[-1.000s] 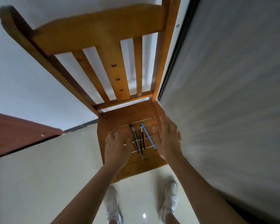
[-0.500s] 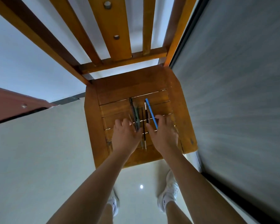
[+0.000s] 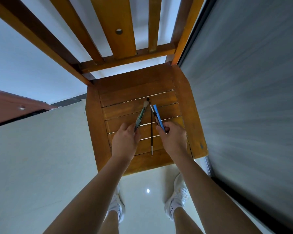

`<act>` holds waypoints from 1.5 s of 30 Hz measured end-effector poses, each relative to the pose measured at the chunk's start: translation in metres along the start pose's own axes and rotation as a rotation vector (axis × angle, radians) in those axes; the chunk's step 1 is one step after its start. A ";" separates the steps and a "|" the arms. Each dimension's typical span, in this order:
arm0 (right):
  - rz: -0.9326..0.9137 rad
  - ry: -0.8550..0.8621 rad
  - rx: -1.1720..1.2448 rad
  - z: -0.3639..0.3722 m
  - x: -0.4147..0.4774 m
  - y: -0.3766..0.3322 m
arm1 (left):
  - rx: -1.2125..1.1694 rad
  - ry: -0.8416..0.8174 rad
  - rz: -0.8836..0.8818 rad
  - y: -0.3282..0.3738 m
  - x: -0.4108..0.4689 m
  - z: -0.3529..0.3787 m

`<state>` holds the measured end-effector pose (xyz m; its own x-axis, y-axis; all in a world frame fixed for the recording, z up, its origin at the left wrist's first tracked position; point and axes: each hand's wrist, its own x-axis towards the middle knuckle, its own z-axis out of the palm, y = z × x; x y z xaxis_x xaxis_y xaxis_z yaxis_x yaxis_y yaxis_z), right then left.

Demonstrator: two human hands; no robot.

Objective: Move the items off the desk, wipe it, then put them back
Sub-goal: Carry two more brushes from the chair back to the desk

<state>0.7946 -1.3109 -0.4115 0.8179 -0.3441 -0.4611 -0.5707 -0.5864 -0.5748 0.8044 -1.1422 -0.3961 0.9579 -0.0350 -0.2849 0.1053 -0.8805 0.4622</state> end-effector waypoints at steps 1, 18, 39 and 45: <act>0.002 0.005 0.023 0.000 -0.001 0.001 | -0.012 0.006 -0.012 0.000 0.000 0.000; -0.079 0.190 0.148 -0.147 -0.081 -0.095 | -0.323 0.319 -0.074 0.082 -0.052 -0.187; -1.166 -0.316 0.327 -0.201 -0.448 -0.493 | -0.308 1.204 -0.507 -0.014 -0.497 -0.572; -1.321 -0.649 0.377 -0.047 -0.677 -0.513 | -0.219 1.427 -0.678 -0.131 -0.716 -0.583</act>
<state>0.5369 -0.8118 0.2273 0.6271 0.6928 0.3561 0.4560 0.0441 -0.8889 0.2605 -0.7261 0.2363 0.1600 0.8796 0.4481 0.5111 -0.4622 0.7247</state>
